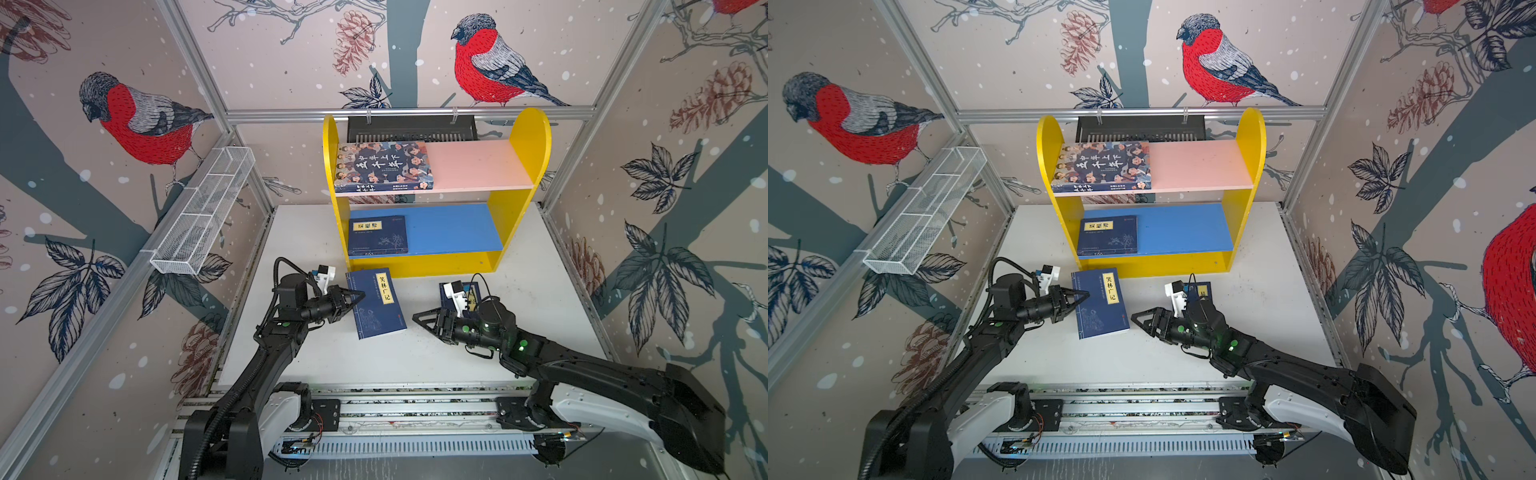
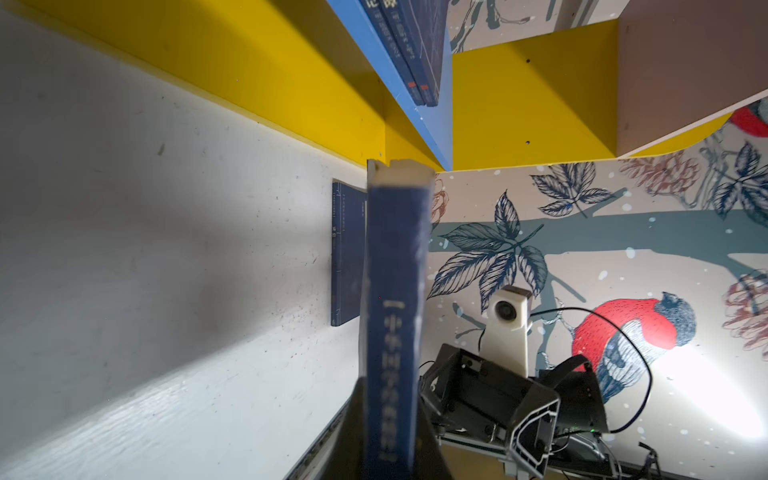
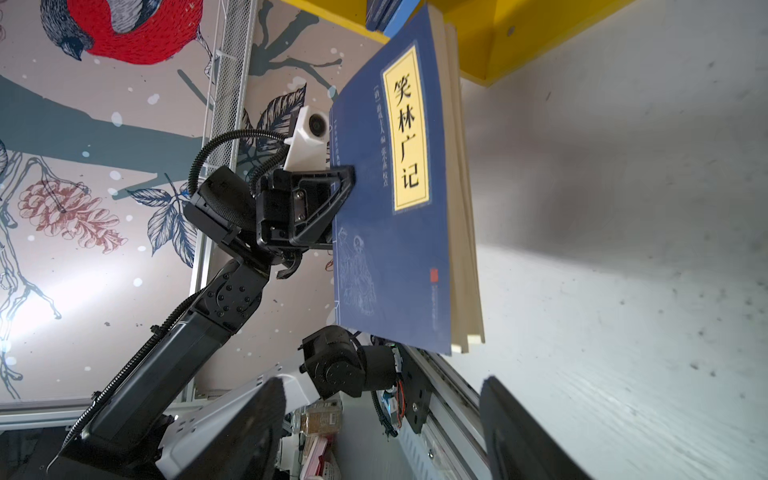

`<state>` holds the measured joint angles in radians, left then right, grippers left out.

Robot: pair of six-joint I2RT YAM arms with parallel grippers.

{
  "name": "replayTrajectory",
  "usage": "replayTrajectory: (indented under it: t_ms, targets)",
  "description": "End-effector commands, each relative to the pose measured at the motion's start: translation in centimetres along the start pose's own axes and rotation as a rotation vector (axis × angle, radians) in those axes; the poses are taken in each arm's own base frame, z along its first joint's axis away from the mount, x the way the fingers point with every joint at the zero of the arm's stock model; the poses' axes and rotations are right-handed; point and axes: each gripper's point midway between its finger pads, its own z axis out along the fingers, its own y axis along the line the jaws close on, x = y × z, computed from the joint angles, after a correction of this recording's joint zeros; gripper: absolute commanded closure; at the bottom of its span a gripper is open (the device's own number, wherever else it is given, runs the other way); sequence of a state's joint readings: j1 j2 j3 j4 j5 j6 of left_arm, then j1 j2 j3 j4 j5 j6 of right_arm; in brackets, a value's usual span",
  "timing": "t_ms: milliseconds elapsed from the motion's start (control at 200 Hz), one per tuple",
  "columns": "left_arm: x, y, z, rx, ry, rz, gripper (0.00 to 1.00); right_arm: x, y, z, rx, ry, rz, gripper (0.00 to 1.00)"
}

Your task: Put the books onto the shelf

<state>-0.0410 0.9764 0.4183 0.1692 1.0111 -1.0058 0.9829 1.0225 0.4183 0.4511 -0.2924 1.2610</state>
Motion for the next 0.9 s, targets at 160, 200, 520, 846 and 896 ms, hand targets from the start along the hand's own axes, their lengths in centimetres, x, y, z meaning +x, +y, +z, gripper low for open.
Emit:
replayTrajectory:
  t_ms: [160, 200, 520, 846, 896]
  targets:
    - [-3.3, -4.3, -2.3, 0.144, -0.147, -0.041, 1.0, 0.8, 3.4, 3.8, -0.102, -0.052, 0.054, 0.25]
    - [-3.7, -4.5, -2.6, 0.144, -0.173, -0.044, 1.0, 1.0, 3.9, 4.3, -0.118, -0.052, 0.06, 0.25]
    - [-3.8, -4.6, -3.0, 0.143, -0.206, -0.03, 1.0, 1.0, 5.0, 8.7, -0.185, -0.079, 0.093, 0.25]
    - [-3.7, -4.4, -3.0, 0.143, -0.206, -0.037, 1.0, -0.1, 4.6, 8.7, -0.226, -0.137, 0.121, 0.26]
    - [-3.6, -4.4, -3.0, 0.142, -0.206, -0.041, 1.0, -0.6, 4.5, 8.6, -0.222, -0.157, 0.122, 0.26]
